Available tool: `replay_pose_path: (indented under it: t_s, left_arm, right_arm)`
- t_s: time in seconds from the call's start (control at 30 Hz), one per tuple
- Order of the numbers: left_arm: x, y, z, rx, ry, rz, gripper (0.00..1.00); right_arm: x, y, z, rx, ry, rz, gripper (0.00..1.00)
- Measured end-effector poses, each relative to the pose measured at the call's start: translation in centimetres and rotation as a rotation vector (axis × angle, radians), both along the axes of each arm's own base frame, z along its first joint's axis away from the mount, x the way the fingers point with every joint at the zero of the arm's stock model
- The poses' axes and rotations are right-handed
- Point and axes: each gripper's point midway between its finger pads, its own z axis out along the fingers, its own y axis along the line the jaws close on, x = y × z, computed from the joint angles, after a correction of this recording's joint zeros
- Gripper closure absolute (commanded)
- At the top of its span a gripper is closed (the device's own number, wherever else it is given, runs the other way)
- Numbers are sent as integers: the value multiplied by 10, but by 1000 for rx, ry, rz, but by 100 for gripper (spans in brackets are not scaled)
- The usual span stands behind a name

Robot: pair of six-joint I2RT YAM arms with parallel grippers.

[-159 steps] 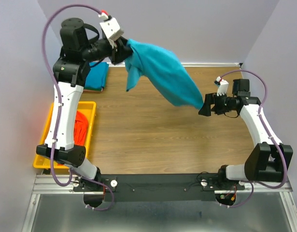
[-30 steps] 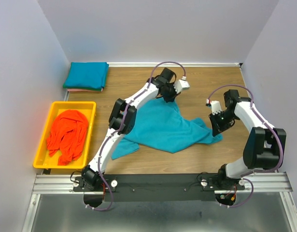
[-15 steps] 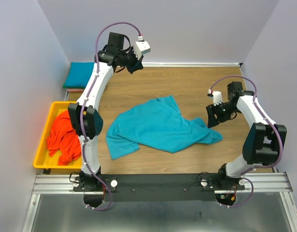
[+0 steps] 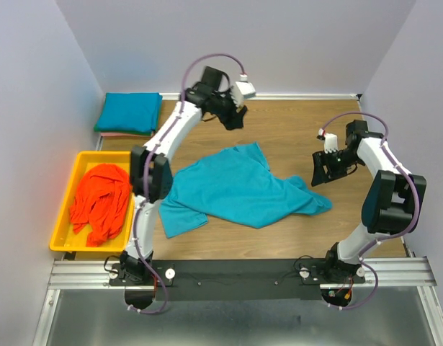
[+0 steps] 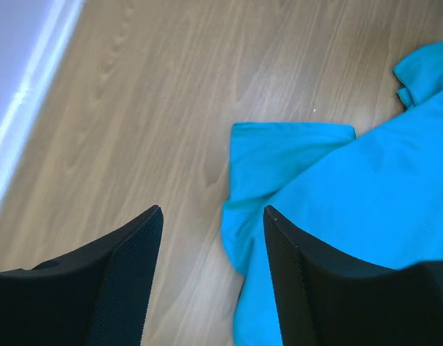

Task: Fold and stack the t-shirts
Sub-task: Flatten the tshirt out

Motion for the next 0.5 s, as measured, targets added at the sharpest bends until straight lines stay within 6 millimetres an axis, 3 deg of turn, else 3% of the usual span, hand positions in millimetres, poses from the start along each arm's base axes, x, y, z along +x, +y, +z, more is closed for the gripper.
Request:
replay_pose_path:
  t_s: [0.1, 0.13, 0.27, 0.37, 0.5]
  left_arm:
    - [3, -37, -53, 40, 71, -3, 28]
    - [1, -47, -70, 58, 94, -4, 28]
    - [-12, -79, -126, 120, 168, -1, 26]
    - [-7, -89, -145, 143, 164, 24, 25]
    - [7, -81, -162, 175, 147, 81, 24]
  right_arm:
    - [0, 1, 0, 7, 5, -13, 17]
    - [0, 1, 0, 8, 7, -16, 5]
    - [0, 2, 1, 9, 11, -27, 2]
    - [0, 2, 1, 8, 11, -32, 2]
    - [-1, 1, 3, 4, 5, -34, 1]
